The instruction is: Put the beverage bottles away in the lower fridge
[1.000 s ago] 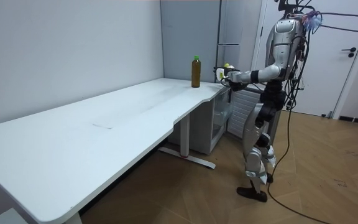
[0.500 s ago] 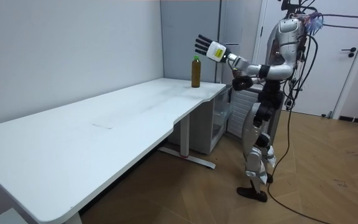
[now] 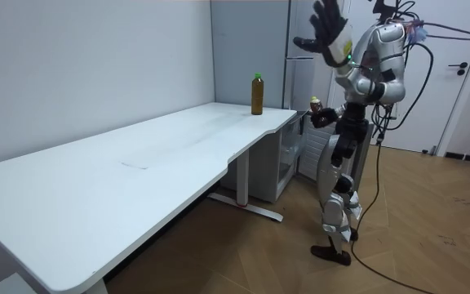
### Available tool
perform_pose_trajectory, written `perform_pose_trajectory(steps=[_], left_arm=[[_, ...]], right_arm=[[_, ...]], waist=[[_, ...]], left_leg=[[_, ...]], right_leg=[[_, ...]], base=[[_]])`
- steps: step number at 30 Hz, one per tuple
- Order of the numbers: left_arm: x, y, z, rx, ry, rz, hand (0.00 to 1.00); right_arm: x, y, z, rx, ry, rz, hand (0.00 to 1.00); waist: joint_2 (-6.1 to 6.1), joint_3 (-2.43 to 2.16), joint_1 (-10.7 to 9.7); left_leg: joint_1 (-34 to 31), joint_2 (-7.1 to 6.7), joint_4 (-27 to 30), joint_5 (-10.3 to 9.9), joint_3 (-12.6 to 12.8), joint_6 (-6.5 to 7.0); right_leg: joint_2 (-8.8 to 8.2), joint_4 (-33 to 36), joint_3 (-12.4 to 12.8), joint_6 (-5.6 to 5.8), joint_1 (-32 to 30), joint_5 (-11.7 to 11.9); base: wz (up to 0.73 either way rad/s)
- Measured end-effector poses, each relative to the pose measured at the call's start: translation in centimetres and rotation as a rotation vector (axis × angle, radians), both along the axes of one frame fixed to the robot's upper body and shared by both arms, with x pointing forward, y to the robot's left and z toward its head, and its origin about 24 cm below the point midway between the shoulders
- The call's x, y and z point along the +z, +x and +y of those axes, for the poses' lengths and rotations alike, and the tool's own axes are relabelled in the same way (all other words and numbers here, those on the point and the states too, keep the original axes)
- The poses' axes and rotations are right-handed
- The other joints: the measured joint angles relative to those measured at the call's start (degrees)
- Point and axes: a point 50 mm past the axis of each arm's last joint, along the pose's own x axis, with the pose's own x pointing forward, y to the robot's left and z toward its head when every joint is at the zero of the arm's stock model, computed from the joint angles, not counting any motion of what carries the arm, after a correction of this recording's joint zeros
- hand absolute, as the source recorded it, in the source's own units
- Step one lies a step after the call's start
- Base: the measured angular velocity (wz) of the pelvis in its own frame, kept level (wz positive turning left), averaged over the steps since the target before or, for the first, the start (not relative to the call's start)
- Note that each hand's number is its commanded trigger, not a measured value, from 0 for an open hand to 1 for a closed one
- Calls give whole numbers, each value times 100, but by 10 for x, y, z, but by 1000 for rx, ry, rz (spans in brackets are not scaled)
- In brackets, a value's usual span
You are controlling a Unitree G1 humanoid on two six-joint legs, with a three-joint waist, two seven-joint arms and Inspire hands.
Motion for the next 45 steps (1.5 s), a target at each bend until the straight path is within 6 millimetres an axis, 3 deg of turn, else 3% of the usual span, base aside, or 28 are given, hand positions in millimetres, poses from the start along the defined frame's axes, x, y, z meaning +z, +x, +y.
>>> perform_pose_trajectory(steps=[2,6,7,10,14,16,19,22,26,30,32,35,41,43,45], left_arm=[[-11,-15,15,88,-86,4,0],[-63,-49,48,292,-385,67,0],[-81,-58,51,347,-483,100,0],[-111,-69,52,418,-645,148,0],[-162,-88,39,487,-910,245,0],[-192,-103,26,537,-1049,330,0],[-222,-125,6,577,-1170,482,0],[-242,-139,-15,568,-1249,634,0],[-257,-154,-29,547,-1323,765,0],[-276,-176,-47,567,-1501,862,0],[-283,-175,-53,533,-1564,885,0],[-293,-157,-61,380,-1612,952,0],[-306,-83,-77,-27,-1539,1138,0],[-305,-47,-84,-180,-1468,1192,0],[-303,-24,-90,-261,-1450,1170,0]], right_arm=[[0,-6,-4,-40,-15,31,100],[-3,-10,-10,-145,-32,106,100],[-4,-10,-10,-163,-32,128,100],[-7,-12,-10,-194,-29,173,100],[-9,-7,-9,-299,-7,188,100],[-11,-8,-8,-369,-1,214,100],[-14,-7,-9,-427,-15,259,100],[-20,-5,-7,-500,10,308,100],[-23,-3,-5,-557,60,328,100],[-23,26,-5,-595,119,315,100],[-21,44,-5,-618,151,286,100],[-14,80,-1,-622,201,224,100],[3,150,9,-627,282,138,100],[11,173,15,-597,286,120,100],[16,184,17,-587,294,108,100]], waist=[[85,-12,58],[196,-34,173],[197,-32,171],[181,-25,161],[121,-10,122],[107,-6,82],[106,-4,10],[119,-7,-43],[137,2,-86],[156,23,-274],[169,34,-319],[180,120,-352],[93,183,-391],[-22,251,-397],[-141,304,-398]], left_leg=[[24,-6,-19,0,6,1],[151,-62,-208,100,4,18],[191,-114,-254,142,-16,23],[244,-123,-290,156,-47,26],[225,-122,-329,155,-73,27],[296,-131,-372,155,-81,27],[331,-140,-407,152,-97,29],[347,-128,-410,151,-97,28],[262,-129,-380,133,-124,23],[-91,-144,-154,104,-90,51],[-385,-143,-7,104,-94,56],[-952,-121,309,96,-101,67],[-2235,-120,996,141,-94,93],[-2685,-133,1247,154,-81,106],[-3006,-150,1403,173,-82,117]], right_leg=[[-20,-33,-9,23,16,-19],[-80,-37,-4,27,35,-50],[-98,-41,-10,34,48,-65],[-109,-41,-24,44,104,-91],[-114,-56,-38,47,123,-106],[-119,-87,-64,51,208,-108],[-116,-129,-70,54,247,-107],[-113,-108,-74,54,240,-107],[-138,85,-156,61,116,-153],[-202,382,-27,53,-281,-273],[-220,534,-8,48,-572,-289],[-194,729,19,14,-1068,-275],[-316,1652,97,-97,-2471,-362],[-378,2040,177,-134,-2976,-419],[-391,2238,269,-143,-3313,-466]], base=[[-6],[-5],[3],[6],[2],[0],[0],[0],[5],[-1],[0],[2],[1],[0],[4]])
